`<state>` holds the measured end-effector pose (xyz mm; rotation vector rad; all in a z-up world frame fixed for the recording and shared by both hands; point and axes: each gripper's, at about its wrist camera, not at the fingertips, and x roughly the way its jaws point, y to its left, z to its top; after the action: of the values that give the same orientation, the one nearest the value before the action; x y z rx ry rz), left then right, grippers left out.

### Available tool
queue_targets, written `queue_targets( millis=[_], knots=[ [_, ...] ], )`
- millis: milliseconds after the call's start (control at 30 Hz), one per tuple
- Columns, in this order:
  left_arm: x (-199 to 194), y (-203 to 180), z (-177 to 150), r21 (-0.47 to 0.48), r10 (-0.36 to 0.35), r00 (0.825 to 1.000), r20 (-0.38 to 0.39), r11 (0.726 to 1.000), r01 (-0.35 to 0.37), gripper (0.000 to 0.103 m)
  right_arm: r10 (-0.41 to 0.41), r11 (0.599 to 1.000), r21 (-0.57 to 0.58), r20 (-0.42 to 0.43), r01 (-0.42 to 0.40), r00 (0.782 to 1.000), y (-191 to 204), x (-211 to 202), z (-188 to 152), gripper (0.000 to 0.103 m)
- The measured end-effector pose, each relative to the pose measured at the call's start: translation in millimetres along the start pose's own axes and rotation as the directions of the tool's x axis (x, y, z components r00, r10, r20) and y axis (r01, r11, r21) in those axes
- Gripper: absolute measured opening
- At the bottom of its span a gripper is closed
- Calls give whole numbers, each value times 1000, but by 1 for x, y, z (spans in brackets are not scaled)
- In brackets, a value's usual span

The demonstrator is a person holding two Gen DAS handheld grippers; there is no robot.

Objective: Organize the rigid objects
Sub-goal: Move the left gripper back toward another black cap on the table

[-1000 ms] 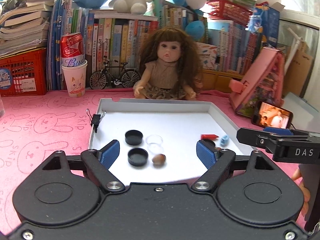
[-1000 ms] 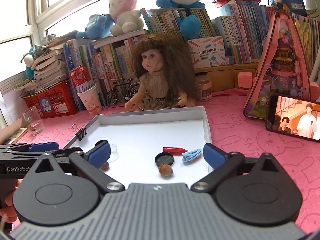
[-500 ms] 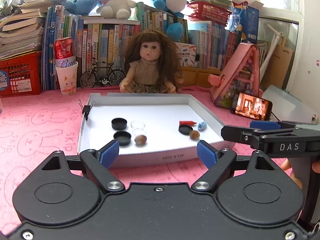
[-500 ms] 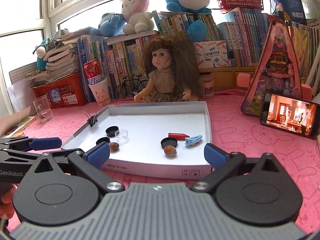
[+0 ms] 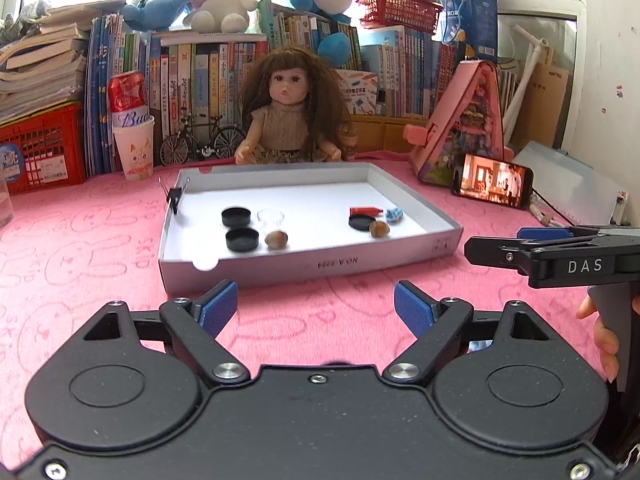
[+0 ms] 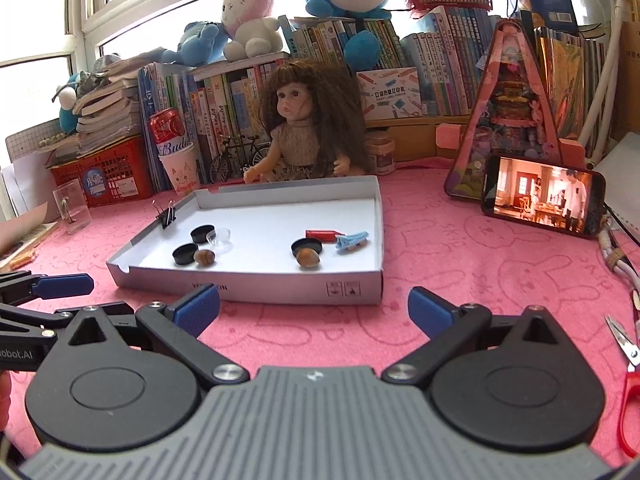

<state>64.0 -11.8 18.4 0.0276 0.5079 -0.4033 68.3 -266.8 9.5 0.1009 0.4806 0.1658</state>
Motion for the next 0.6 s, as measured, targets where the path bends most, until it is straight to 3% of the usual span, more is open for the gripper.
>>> queue_targets(
  millis=[400,600],
  knots=[
    [-9,-2,-29,25,19,1000,-23,1000,-19,84,-28,999,15,-37,29,999,-8,-9,-25,103],
    [-14,-1,-40,21,15,999,-31,1000,-14,76,-58,998,-4,-49,58,997,-8,-15,-39,103]
  ],
)
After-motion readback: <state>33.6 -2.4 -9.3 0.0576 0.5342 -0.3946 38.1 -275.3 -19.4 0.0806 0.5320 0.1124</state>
